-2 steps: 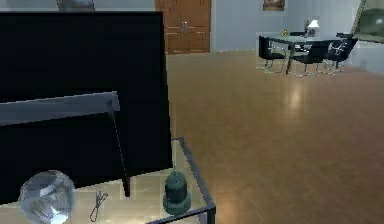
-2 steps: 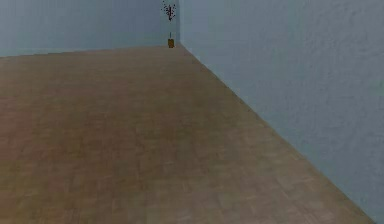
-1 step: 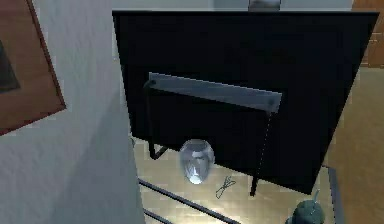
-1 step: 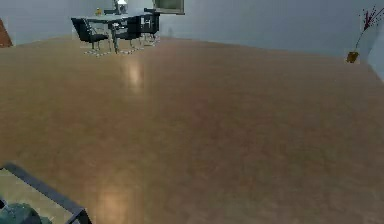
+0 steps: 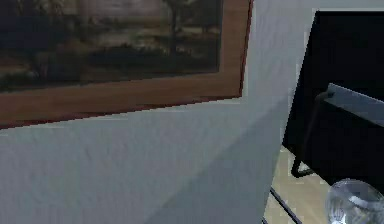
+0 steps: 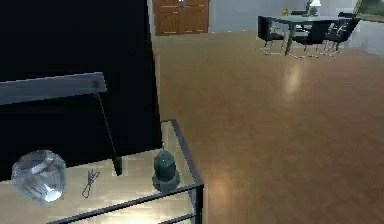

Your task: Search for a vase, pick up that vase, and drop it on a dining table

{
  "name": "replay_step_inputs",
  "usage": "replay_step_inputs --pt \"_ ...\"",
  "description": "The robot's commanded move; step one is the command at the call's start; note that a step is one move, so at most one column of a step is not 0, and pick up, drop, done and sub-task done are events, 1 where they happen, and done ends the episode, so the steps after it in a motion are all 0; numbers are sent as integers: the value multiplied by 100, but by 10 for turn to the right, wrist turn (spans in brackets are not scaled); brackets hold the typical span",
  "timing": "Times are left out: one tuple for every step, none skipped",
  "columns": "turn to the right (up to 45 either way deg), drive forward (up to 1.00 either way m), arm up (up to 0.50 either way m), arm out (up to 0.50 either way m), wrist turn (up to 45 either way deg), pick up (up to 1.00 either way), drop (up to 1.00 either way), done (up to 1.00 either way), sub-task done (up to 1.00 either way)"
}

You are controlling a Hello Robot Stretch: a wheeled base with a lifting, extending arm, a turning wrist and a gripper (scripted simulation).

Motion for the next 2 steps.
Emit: replay_step_inputs --pt "-390 0 0 0 0 0 0 0 0" --pt "0 0 50 0 0 0 0 0 0"
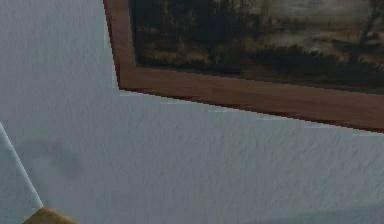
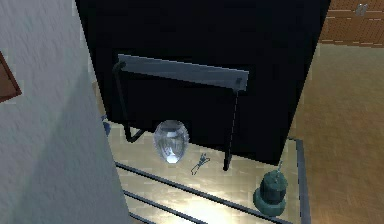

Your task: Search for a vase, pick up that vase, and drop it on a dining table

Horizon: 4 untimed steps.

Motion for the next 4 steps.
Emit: replay_step_inputs --pt "0 0 26 0 0 0 0 0 0" --pt "0 0 0 46 0 0 0 0 0" --pt "0 0 0 0 450 0 0 0 0" --pt "0 0 0 0 450 0 0 0 0"
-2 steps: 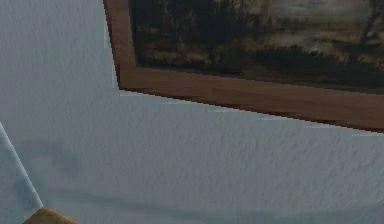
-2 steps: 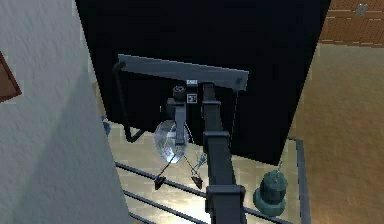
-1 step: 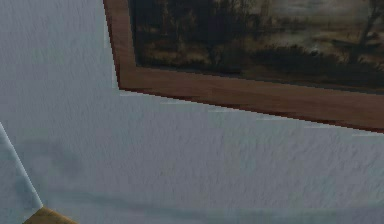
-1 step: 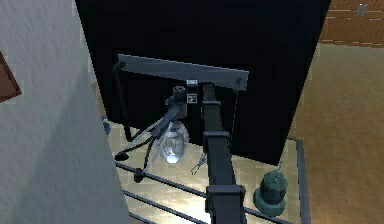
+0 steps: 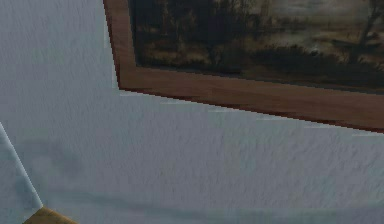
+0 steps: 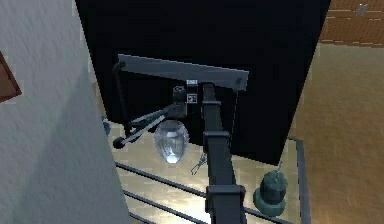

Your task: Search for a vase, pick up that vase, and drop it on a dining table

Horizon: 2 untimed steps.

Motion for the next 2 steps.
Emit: replay_step_inputs --pt "0 0 0 0 450 0 0 0 0" --pt "0 0 0 0 210 0 0 0 0"
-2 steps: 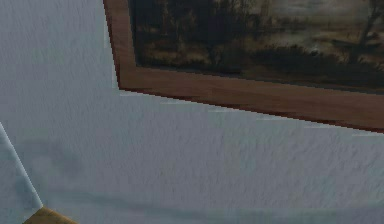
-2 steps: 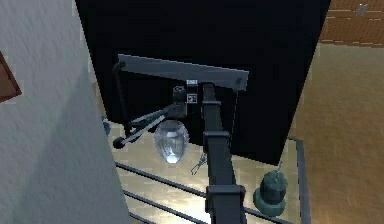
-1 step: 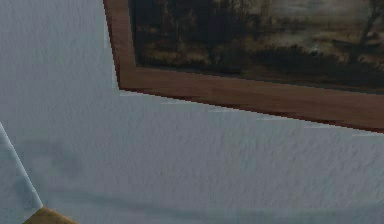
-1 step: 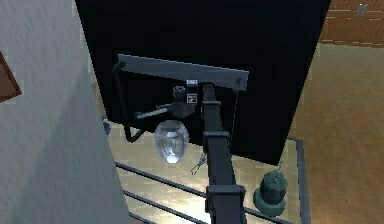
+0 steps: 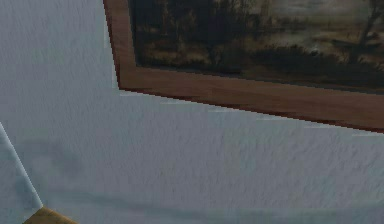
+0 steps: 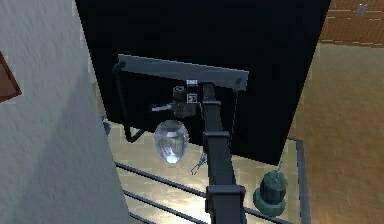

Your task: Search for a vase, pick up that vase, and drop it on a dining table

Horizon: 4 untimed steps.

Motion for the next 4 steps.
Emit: replay_step_inputs --pt "0 0 -30 0 0 0 0 0 0" --pt "0 0 0 0 0 100 0 0 0" --pt "0 0 10 0 0 0 0 0 0" --pt "0 0 32 0 0 0 0 0 0"
